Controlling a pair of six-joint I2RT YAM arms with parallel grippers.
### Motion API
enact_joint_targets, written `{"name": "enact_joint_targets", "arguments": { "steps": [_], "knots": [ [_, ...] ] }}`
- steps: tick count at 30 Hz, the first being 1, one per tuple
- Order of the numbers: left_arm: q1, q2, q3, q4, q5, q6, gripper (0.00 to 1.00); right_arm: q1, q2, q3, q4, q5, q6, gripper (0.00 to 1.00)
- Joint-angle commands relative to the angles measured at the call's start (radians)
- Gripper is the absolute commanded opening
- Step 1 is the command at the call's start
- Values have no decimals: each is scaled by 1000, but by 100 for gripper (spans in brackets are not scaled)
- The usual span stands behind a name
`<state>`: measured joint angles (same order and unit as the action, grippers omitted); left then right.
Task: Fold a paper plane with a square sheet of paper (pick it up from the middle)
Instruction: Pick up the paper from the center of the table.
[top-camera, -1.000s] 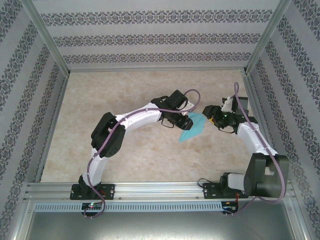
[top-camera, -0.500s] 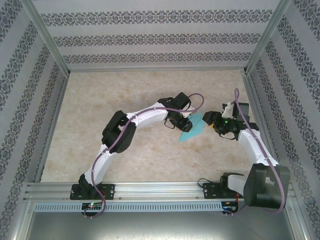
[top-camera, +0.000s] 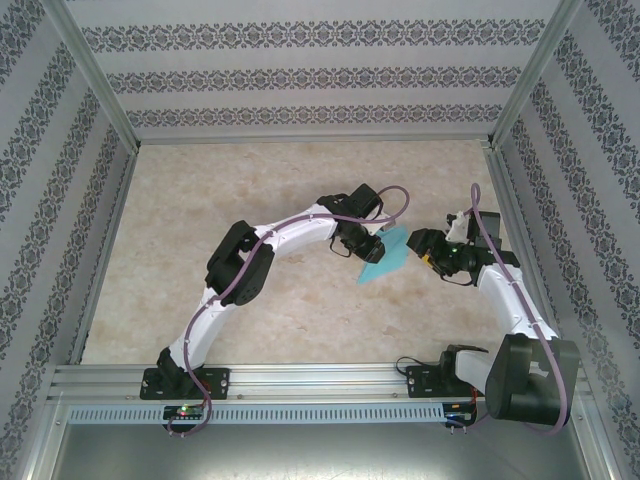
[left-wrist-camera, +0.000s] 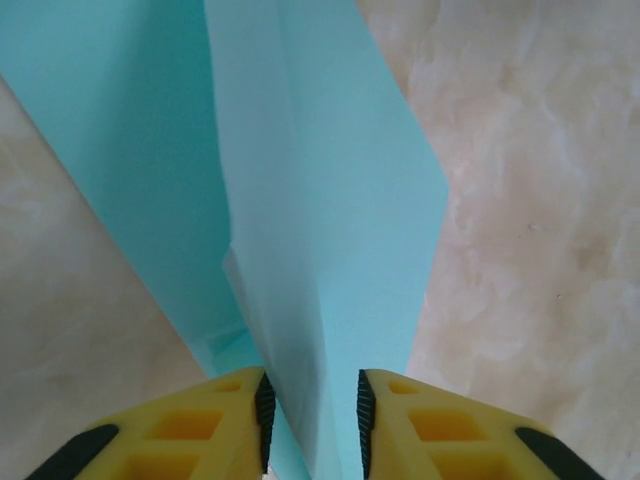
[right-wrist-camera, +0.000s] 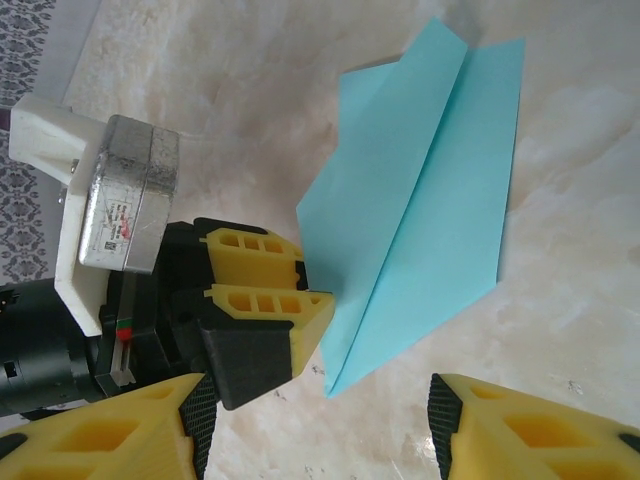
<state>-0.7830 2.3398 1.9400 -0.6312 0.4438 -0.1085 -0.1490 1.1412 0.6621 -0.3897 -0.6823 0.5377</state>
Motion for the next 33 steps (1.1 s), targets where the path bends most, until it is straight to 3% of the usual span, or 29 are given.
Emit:
{"name": "enact_joint_targets", "arguments": {
  "steps": [1,12,24,33],
  "knots": [
    [12,33,42,-49,13,10,28,-13,-12,-19,-12,-17,-32,60],
    [18,27,66,-85,27,4,3,-21,-17,-45,-5,-40,-40,62],
    [61,-127,-17,25,184,-80,1,-22,-1,-63,144,-140,68,69],
    [113,-259,-131,217,240,-222,2,-8,-2,-110,408,-230,306,77]
  ]
}}
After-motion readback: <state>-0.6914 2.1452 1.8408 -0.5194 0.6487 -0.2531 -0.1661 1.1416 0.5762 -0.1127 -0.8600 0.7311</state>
